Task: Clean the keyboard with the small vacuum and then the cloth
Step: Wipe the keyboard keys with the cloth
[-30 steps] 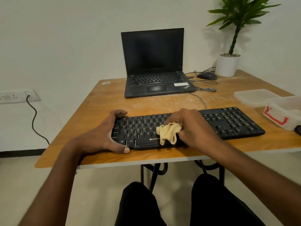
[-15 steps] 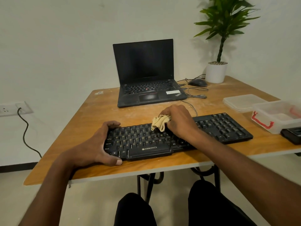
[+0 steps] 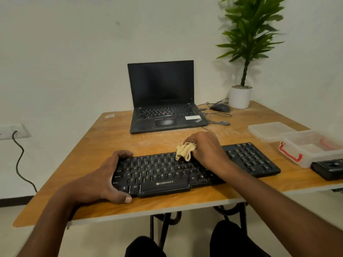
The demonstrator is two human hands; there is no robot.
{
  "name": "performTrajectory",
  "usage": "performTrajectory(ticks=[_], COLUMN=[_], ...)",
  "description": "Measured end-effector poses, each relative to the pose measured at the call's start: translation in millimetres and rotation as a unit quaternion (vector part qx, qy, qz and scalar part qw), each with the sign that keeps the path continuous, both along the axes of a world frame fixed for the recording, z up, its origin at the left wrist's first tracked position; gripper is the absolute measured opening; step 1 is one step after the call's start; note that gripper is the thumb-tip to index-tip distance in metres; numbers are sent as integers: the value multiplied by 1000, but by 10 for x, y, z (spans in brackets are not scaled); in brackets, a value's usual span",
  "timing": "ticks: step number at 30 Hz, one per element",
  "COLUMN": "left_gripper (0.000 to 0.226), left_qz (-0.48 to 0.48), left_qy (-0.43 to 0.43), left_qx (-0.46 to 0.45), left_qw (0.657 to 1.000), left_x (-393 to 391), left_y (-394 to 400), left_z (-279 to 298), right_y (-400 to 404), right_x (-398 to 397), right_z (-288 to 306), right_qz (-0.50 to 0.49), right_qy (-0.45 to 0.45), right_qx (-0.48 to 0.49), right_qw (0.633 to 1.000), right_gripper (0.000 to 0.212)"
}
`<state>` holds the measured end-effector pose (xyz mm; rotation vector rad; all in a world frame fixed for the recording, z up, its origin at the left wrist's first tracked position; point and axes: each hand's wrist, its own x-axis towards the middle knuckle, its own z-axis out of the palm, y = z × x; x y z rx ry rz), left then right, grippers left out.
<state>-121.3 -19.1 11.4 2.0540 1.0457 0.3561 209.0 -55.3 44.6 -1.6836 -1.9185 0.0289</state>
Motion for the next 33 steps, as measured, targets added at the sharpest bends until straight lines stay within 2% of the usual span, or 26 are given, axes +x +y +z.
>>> performTrajectory(ticks=[5, 13, 19, 23, 33], left_gripper=[119, 123, 125, 125, 124], left_qz=[-2, 9, 2, 4, 12], left_qy=[-12, -12, 4, 2, -7], left_qx=[-10, -3, -13, -24, -7], left_qw=[1000, 1000, 1000, 1000, 1000], left_x=[13, 16, 12, 15, 0], left_y=[-18, -14, -4, 8, 14], left_z=[-7, -16, 0, -5, -38], right_y=[22, -783, -148, 131, -745], right_x=[0, 171, 266, 305, 489], right_z=[8, 17, -30, -46, -49], right_qz=[-15, 24, -2, -40, -10], right_qy=[2, -3, 9, 18, 17], right_qx=[-3, -68, -19, -7, -79], right_qw=[1000, 997, 1000, 999, 997], right_gripper=[38, 51, 33, 32, 42])
